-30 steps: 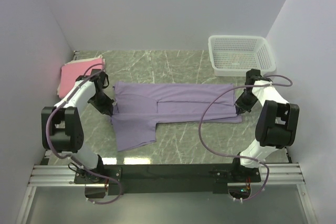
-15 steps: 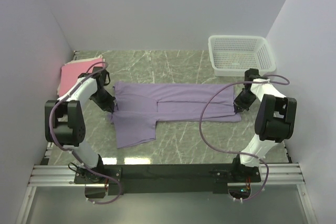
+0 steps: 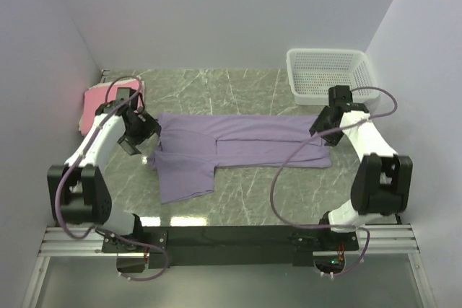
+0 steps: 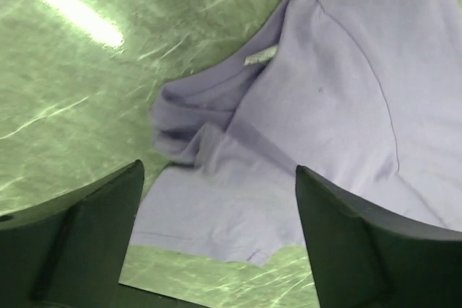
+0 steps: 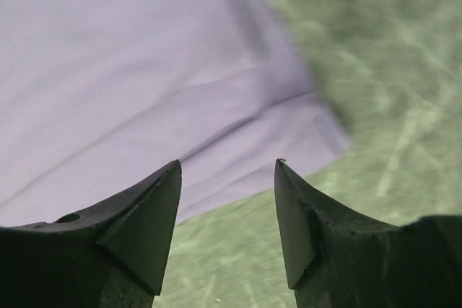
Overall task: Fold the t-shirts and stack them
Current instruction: Fold the tshirt
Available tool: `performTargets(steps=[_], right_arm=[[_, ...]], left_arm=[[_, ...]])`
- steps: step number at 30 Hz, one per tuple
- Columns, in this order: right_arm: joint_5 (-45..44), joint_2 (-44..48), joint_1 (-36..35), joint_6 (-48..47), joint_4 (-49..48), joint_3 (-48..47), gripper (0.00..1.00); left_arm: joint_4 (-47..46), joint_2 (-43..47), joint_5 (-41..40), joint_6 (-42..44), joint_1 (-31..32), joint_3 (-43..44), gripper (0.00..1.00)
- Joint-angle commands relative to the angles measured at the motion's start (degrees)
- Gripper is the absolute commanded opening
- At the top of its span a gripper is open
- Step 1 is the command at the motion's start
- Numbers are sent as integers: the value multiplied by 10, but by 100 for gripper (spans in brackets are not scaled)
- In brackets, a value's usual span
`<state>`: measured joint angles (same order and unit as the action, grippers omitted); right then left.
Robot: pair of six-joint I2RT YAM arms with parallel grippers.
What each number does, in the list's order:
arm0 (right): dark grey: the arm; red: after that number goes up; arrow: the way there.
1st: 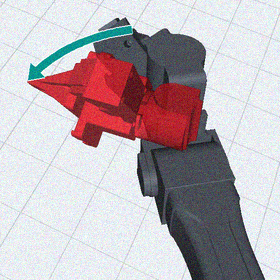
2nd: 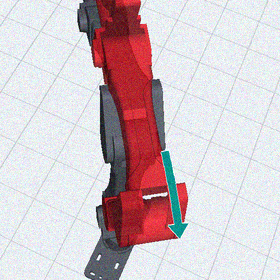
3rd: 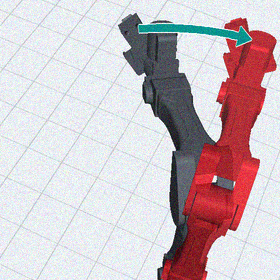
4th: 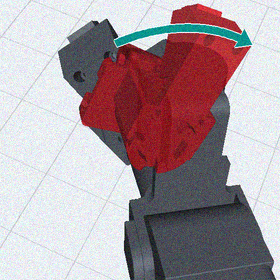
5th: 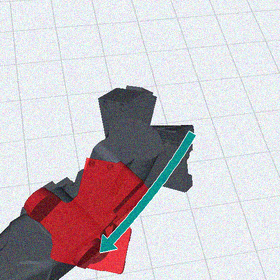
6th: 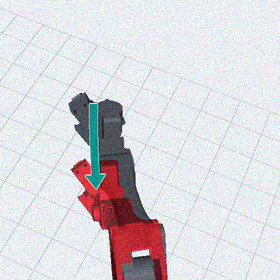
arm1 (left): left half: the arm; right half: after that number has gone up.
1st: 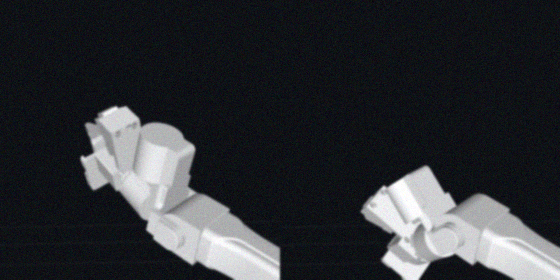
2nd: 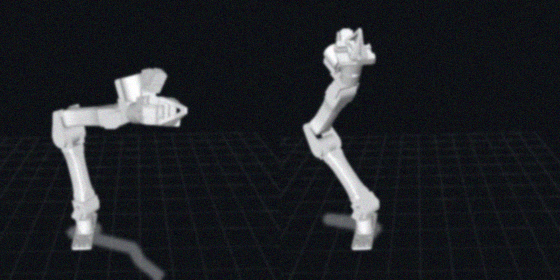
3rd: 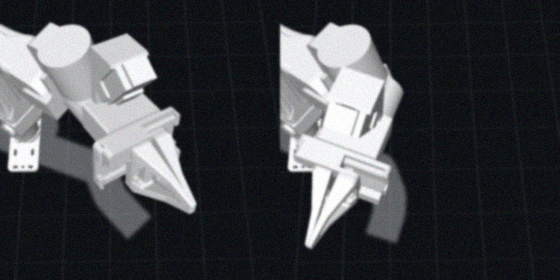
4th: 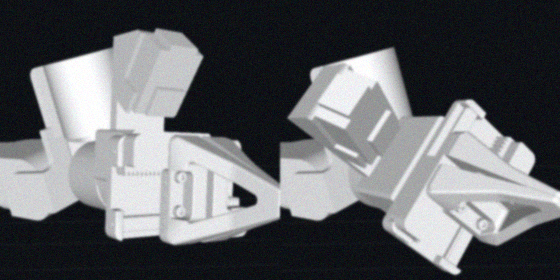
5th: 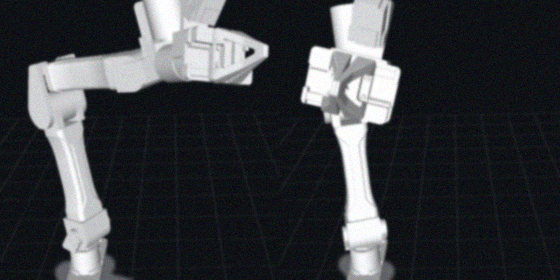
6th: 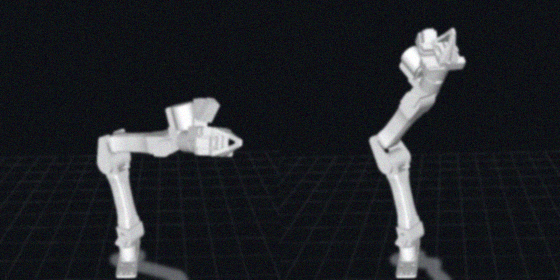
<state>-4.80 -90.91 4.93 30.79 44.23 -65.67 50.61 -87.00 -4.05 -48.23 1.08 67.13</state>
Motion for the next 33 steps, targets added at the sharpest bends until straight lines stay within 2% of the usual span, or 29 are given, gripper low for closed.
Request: performTargets(steps=[1,4,7,8,11,15,19,26,33], right_arm=[[26,92,-45,0,-40,16,62],[85,149,-127,1,-85,59,61],[130,165,-218,28,-135,107,59],[139,164,-262,37,-163,119,59],[162,149,-326,77,-221,151,56],[196,107,-422,123,-290,164,55],[204,31,-478,143,-330,140,54],[219,-80,-548,167,-345,72,53],[196,-152,-599,171,-291,12,53]], left_arm=[[1,78,-14,15,-1,-44,91],[7,119,-3,1,32,-109,91],[2,149,-3,-31,72,-173,89],[-1,157,-1,-39,80,-203,89],[-19,186,9,-74,97,-248,88],[-33,199,-1,-101,116,-274,87],[-40,188,-3,-112,134,-286,86],[-53,162,-12,-124,168,-301,81],[-66,144,-12,-130,187,-321,73]])
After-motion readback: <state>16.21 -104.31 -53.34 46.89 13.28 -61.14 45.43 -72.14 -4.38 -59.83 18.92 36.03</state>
